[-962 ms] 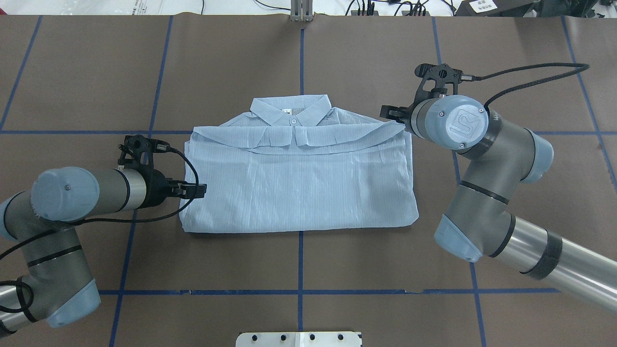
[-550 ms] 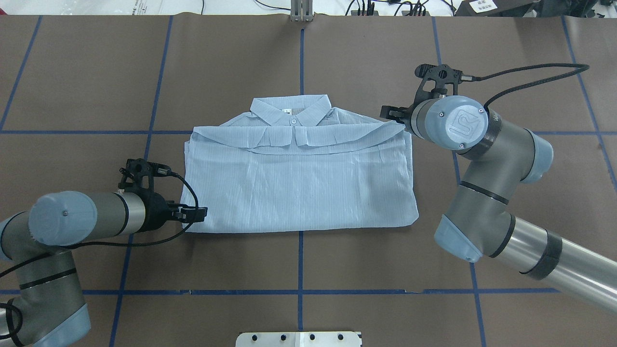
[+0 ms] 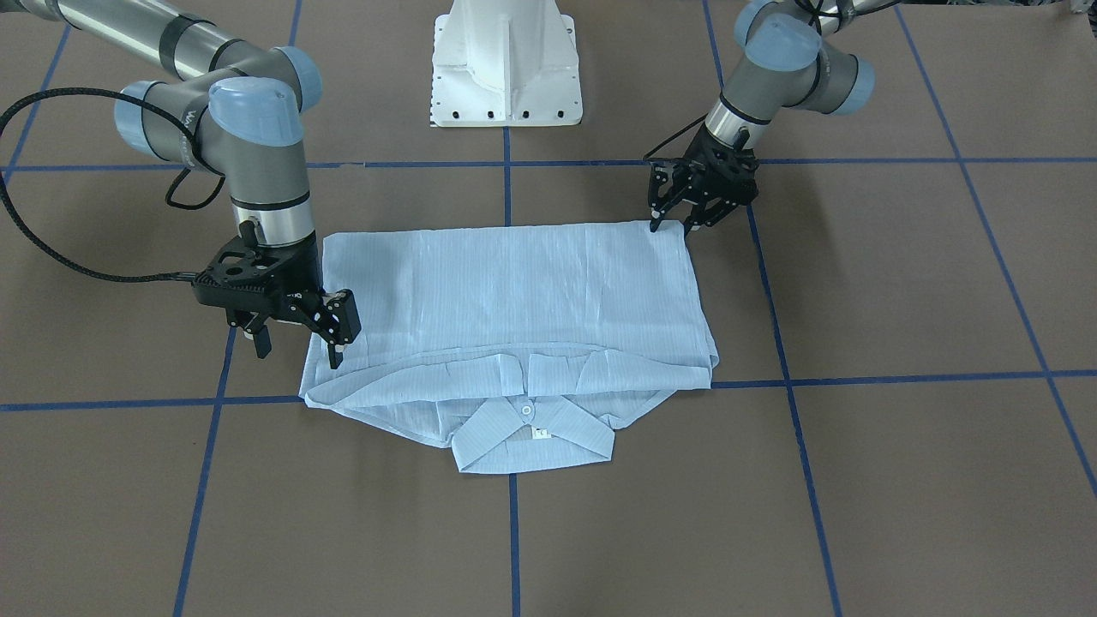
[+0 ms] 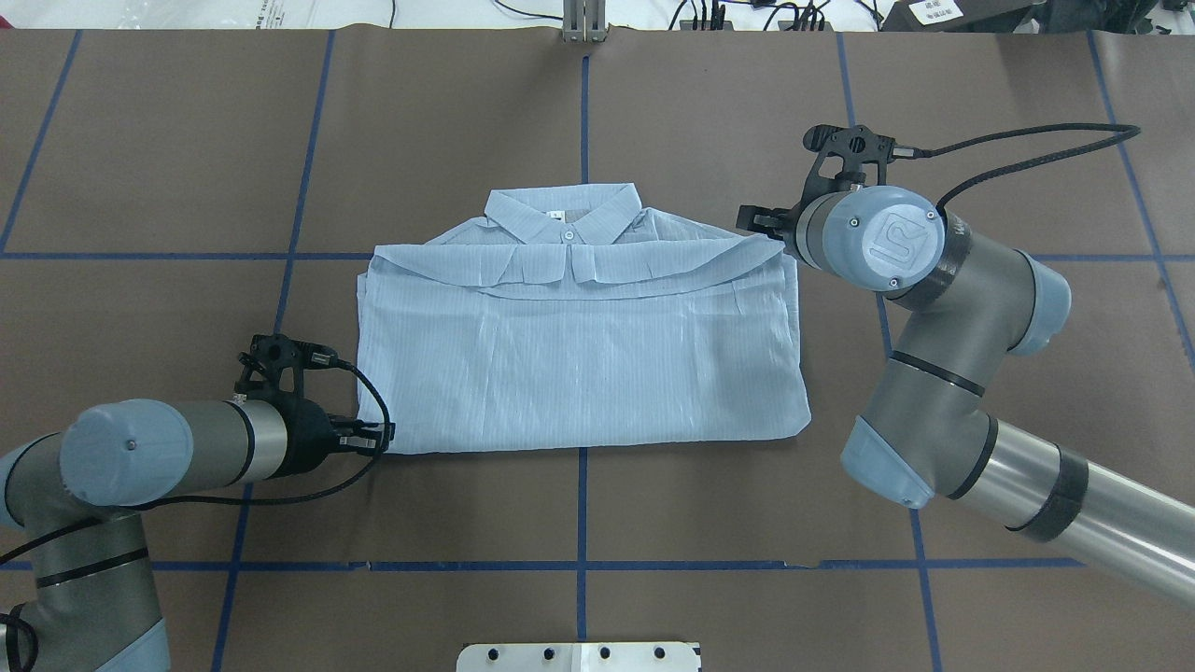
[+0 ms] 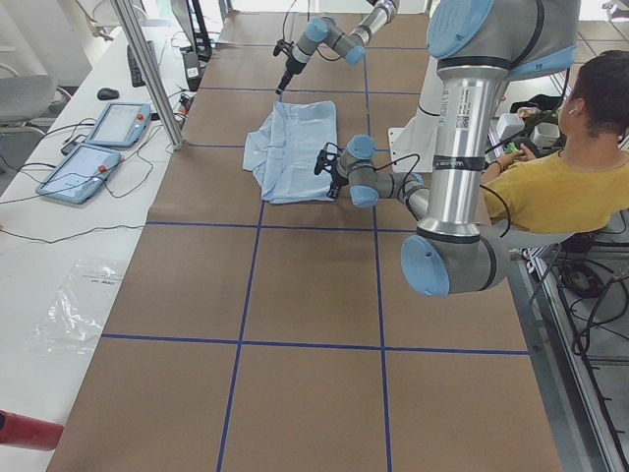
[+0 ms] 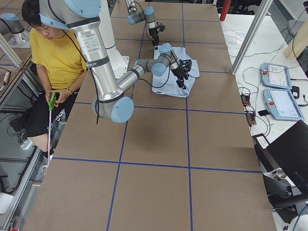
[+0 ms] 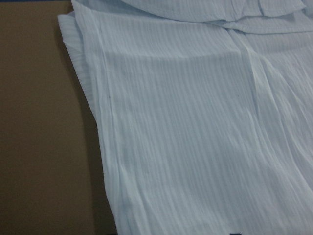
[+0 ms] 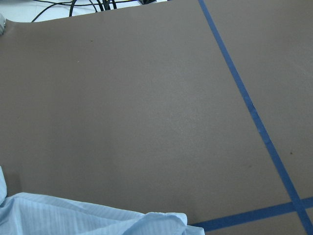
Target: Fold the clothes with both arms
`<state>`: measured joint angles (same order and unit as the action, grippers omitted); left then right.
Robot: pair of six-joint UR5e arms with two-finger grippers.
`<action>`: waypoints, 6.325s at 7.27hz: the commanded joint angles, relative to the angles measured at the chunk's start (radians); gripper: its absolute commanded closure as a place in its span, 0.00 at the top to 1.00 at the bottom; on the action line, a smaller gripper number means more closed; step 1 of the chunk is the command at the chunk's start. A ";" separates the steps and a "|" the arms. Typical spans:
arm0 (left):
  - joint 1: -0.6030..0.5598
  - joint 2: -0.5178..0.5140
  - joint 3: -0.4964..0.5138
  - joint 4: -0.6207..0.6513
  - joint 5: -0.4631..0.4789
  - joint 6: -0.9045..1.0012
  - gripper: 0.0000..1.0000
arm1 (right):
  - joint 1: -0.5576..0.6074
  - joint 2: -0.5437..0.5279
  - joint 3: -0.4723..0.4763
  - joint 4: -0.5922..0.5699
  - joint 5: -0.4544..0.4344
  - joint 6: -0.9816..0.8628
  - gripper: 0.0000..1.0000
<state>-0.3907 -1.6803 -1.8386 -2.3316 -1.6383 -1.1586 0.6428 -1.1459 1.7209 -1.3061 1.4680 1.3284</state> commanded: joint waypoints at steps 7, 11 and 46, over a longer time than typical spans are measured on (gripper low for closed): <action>-0.426 -0.089 0.199 -0.003 -0.003 0.485 0.00 | -0.005 0.005 -0.001 0.001 0.000 0.000 1.00; -0.517 -0.523 0.768 -0.088 0.110 0.479 0.00 | -0.008 0.009 0.003 0.001 0.002 0.003 1.00; -0.574 -0.401 0.627 -0.189 -0.139 0.573 1.00 | -0.223 0.066 -0.003 -0.055 -0.153 0.315 0.99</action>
<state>-0.9650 -2.0833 -1.2104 -2.5205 -1.7393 -0.5864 0.4063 -1.0842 1.7131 -1.3569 1.3081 1.6843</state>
